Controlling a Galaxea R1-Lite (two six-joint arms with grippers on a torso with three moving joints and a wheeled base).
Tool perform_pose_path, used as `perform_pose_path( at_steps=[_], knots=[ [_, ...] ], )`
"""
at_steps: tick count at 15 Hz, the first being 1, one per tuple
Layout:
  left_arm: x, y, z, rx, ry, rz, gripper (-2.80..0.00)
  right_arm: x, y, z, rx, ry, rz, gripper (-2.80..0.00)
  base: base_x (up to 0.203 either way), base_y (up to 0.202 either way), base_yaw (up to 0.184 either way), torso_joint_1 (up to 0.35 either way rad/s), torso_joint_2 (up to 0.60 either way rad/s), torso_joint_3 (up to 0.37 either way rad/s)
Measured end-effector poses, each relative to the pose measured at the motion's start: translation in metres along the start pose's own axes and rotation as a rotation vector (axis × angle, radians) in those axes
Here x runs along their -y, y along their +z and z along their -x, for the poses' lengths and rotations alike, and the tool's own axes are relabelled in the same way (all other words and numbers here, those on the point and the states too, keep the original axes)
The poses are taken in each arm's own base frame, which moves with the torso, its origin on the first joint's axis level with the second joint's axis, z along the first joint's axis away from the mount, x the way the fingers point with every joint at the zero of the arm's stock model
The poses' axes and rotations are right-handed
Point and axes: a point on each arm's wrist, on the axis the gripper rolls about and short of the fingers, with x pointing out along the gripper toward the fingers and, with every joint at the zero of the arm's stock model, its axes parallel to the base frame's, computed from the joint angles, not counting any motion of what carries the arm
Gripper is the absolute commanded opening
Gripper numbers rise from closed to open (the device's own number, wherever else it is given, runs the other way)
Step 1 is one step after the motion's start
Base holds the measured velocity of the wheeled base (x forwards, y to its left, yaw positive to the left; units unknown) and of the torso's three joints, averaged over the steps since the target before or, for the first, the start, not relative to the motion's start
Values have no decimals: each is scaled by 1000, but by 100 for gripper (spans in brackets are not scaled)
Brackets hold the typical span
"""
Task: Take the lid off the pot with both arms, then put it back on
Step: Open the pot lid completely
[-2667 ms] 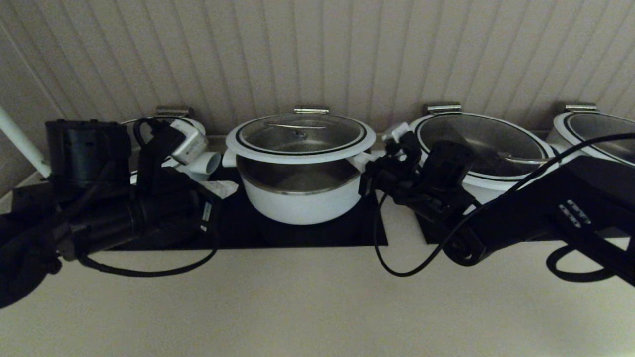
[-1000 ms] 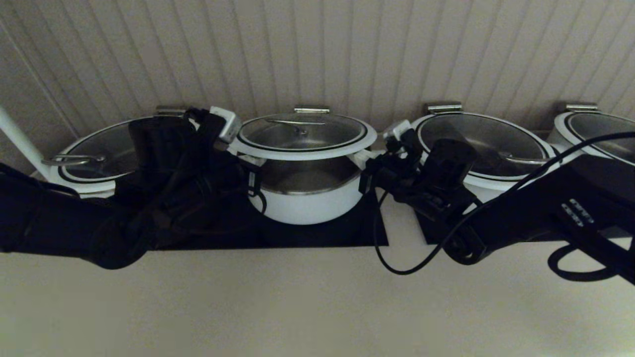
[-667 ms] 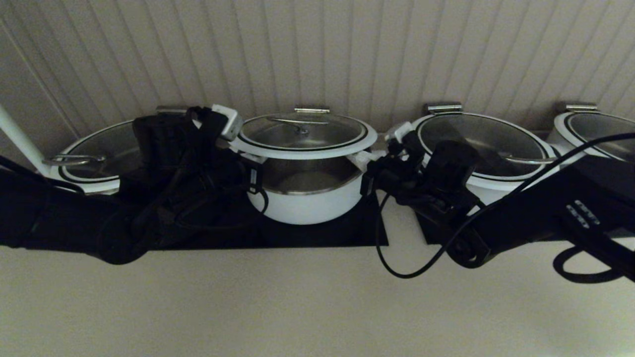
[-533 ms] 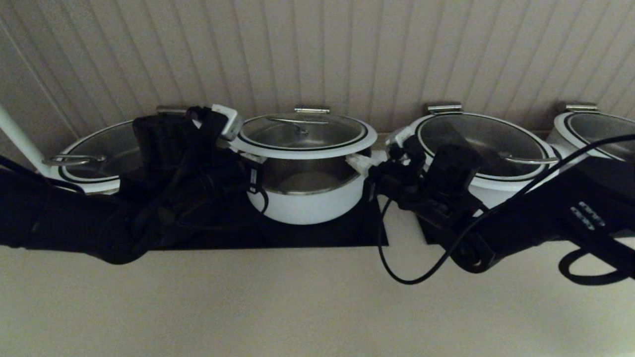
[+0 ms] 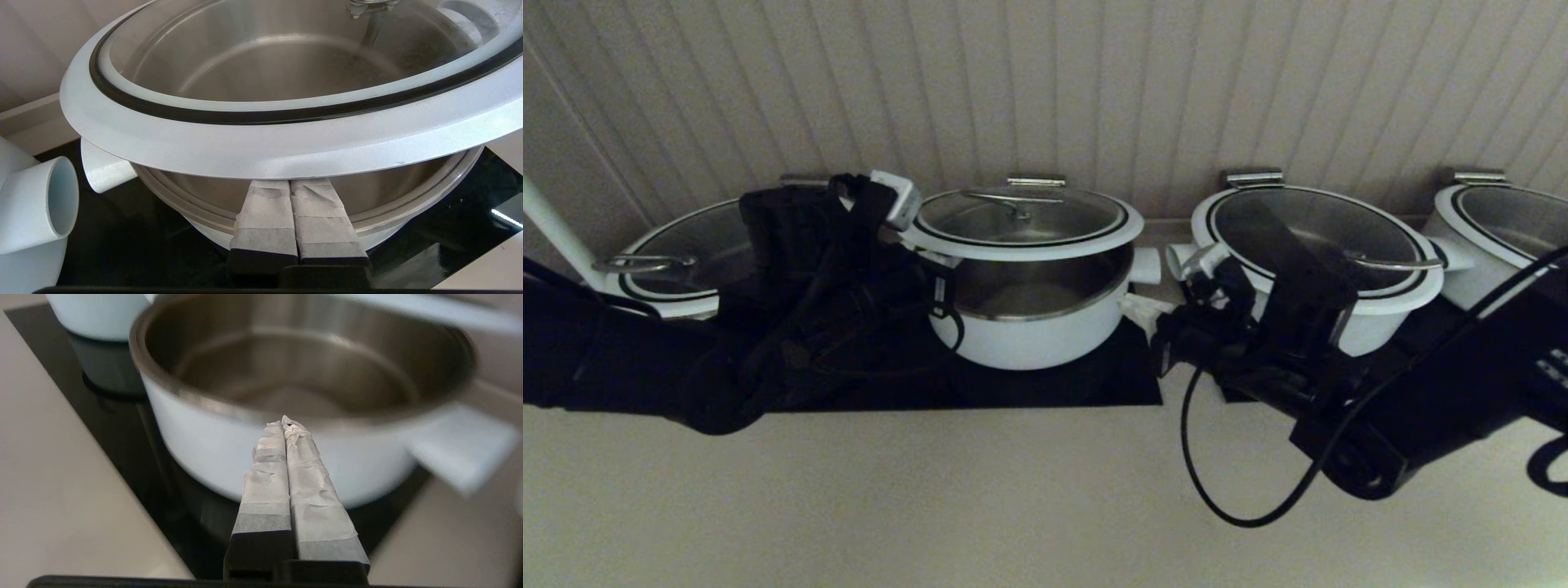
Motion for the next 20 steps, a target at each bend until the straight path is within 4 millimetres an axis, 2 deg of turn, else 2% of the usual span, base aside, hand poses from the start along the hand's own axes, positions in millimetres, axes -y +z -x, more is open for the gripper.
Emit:
perform_pose_path(
  at_steps=[3,9,12,17,20],
  knots=[
    [0,3,2,7,1,0,-280,6,4,31,-41,-37,-10,-280,0,0,0,0,0,0],
    [-1,8,7,23,3,0,-280,22,1,115,-156,-186,-48,-280,0,0,0,0,0,0],
    [-1,9,8,25,4,0,-280,22,1,137,-174,-227,-59,-280,0,0,0,0,0,0],
    [-1,10,10,28,4,0,-280,6,-7,167,-200,-253,-68,-280,0,0,0,0,0,0],
    [-1,11,11,32,5,-1,-280,2,-6,178,-215,-372,-84,-280,0,0,0,0,0,0]
  ],
)
